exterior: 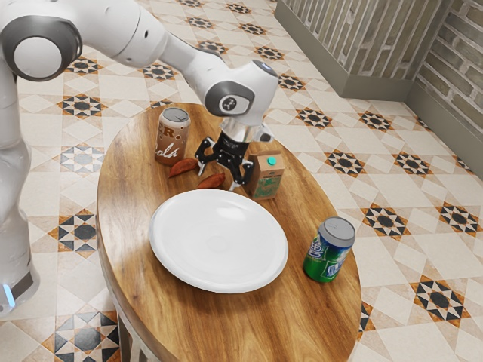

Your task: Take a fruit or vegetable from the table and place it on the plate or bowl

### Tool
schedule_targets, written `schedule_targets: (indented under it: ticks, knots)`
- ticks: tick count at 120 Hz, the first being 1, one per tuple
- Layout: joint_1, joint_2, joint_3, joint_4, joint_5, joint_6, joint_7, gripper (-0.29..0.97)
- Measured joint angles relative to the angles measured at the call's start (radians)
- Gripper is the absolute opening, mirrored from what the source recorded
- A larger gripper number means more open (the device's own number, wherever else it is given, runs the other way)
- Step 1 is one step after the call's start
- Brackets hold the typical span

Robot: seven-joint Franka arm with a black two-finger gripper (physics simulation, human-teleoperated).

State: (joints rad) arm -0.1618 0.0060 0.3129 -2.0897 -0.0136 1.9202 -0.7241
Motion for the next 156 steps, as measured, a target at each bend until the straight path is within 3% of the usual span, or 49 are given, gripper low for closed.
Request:
schedule_targets:
  ticks: [36,68,86,116,135,145,156]
  knots:
    - [-0.004,0.008,0.001,-0.001,-0.014,0.005,-0.005,0.66]
    - [-0.013,0.007,-0.01,0.0,-0.002,0.0,-0.015,0.23]
    - [-0.024,0.003,-0.014,0.004,0.014,-0.01,-0.024,0.12]
    - [-0.052,-0.053,0.0,0.02,0.015,-0.072,-0.034,0.15]
    - [0.043,-0.103,-0.003,0.069,0.032,-0.173,-0.043,0.15]
    - [0.064,-0.117,-0.055,0.126,0.035,-0.239,-0.047,0.15]
    - [0.026,-0.129,-0.129,0.143,0.022,-0.29,-0.049,0.15]
